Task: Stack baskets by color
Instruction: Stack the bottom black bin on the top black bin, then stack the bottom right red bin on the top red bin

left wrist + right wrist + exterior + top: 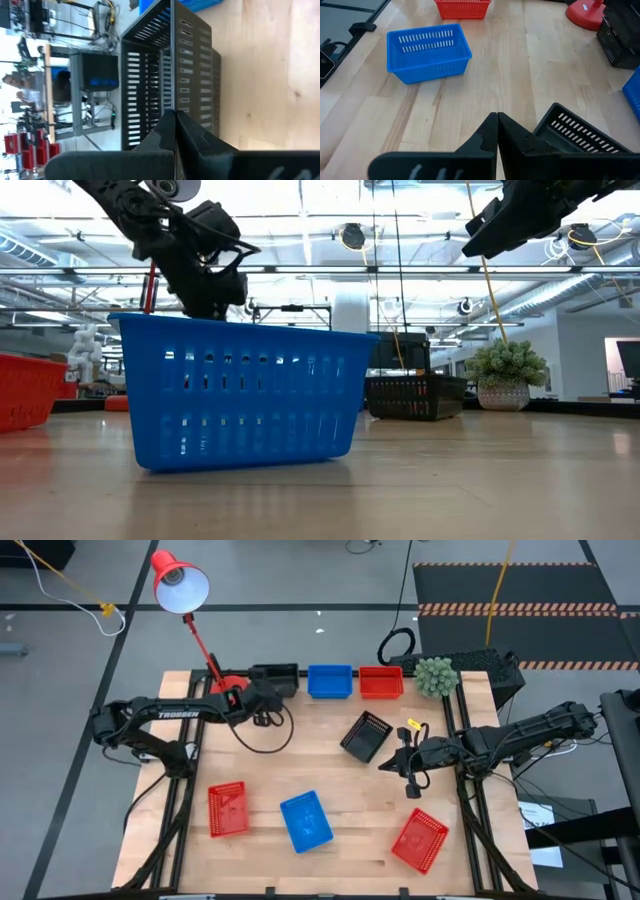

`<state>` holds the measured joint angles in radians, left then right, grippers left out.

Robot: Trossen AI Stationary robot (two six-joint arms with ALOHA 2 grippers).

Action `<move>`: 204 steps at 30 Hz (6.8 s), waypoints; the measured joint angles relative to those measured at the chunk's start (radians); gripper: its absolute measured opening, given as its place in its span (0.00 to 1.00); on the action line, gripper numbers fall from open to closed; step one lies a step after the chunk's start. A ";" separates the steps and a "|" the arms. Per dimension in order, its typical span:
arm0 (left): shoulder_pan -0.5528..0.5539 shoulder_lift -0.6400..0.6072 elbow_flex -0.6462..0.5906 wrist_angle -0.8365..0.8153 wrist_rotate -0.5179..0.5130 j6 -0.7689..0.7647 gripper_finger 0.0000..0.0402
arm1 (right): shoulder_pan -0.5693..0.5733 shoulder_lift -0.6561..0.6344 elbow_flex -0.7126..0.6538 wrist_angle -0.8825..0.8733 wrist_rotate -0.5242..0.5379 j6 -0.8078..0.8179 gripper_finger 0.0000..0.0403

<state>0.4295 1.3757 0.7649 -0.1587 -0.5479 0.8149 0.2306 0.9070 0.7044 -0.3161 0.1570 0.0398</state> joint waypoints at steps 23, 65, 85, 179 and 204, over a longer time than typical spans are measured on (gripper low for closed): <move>0.105 0.000 -0.067 0.148 0.104 0.076 0.01 | 0.000 0.000 0.000 0.001 0.000 -0.008 0.00; 0.154 0.001 -0.068 0.053 0.325 -0.083 0.33 | 0.000 0.000 0.000 0.002 0.000 -0.007 0.00; 0.160 0.001 -0.069 -0.212 0.312 -0.343 0.02 | 0.000 0.000 0.000 0.002 0.004 -0.022 0.00; -0.354 -0.221 -0.068 -0.300 0.329 -0.664 0.07 | 0.812 0.560 0.284 -0.443 -0.158 0.674 0.27; -0.353 -0.220 -0.068 -0.300 0.329 -0.680 0.07 | 0.638 0.493 0.310 -0.501 -0.060 0.444 0.02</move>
<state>0.0761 1.1553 0.6971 -0.4583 -0.2188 0.1353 0.8686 1.4001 1.0143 -0.8169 0.0966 0.4841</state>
